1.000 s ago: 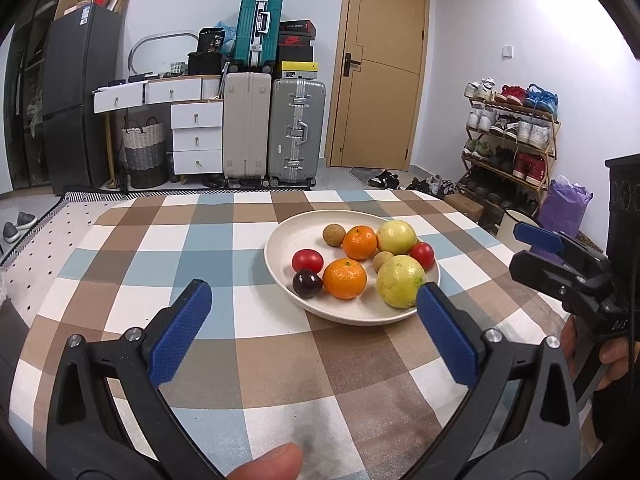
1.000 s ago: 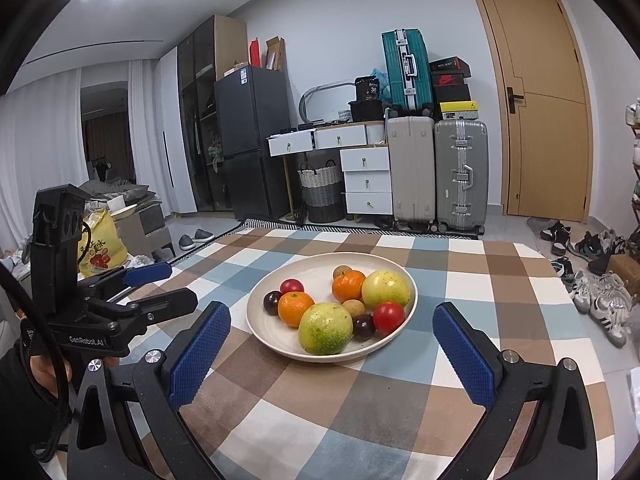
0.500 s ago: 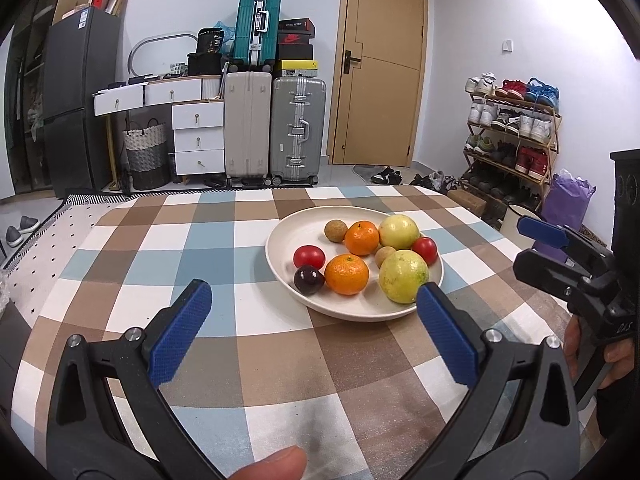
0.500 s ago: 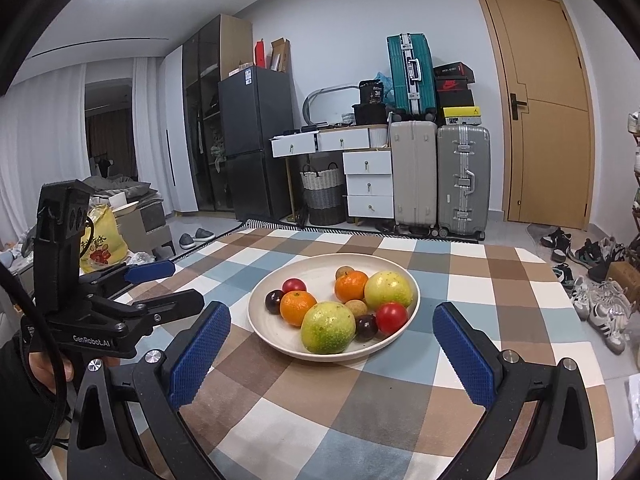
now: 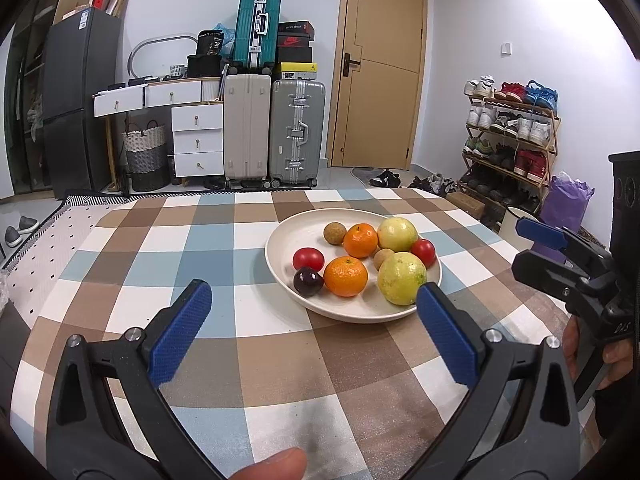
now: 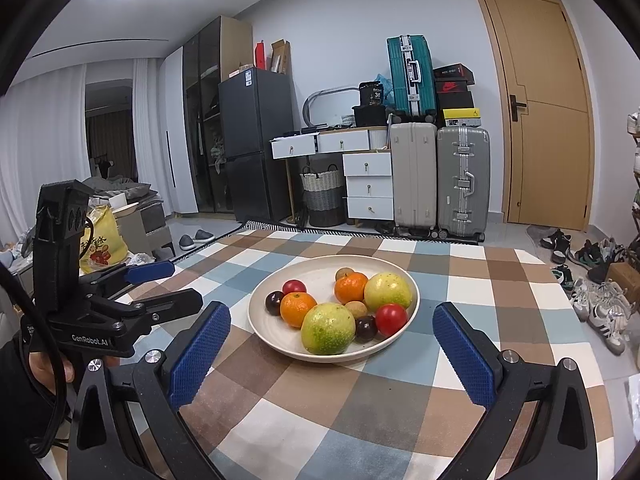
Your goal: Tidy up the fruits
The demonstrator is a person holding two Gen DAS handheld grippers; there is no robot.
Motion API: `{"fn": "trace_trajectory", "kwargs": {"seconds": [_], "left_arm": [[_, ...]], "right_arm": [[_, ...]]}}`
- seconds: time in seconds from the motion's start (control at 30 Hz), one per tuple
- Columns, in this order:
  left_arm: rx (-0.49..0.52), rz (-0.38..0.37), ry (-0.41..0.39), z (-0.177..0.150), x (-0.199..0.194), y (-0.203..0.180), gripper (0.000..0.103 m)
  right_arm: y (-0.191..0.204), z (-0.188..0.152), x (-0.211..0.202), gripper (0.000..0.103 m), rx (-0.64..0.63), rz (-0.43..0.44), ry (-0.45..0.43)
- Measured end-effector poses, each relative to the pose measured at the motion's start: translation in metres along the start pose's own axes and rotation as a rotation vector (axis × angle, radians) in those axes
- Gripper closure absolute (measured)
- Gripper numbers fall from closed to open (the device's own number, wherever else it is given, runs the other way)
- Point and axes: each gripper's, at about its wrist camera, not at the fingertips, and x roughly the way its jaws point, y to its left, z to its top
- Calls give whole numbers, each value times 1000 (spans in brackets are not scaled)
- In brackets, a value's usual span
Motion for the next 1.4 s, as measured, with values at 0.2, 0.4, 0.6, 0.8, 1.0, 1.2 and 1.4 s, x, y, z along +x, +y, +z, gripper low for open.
{"fn": "trace_trajectory", "kwargs": {"seconds": [0.2, 0.4, 0.6, 0.8, 1.0, 1.2, 1.4], "left_arm": [[2, -1, -3, 2, 0, -1, 1], [3, -4, -5, 3, -1, -1, 1], [5, -4, -5, 3, 0, -1, 1], [4, -4, -6, 2, -1, -1, 1], [4, -2, -7, 2, -1, -1, 1], [4, -3, -6, 2, -1, -1, 1], [5, -4, -8, 2, -1, -1, 1]], "right_arm": [[0, 0, 0, 0, 1, 0, 1], [0, 0, 0, 0, 0, 2, 0], [0, 0, 0, 0, 0, 0, 0], [0, 0, 0, 0, 0, 1, 0], [0, 0, 0, 0, 1, 1, 0], [0, 0, 0, 0, 1, 0, 0], [0, 0, 0, 0, 0, 0, 0]]}}
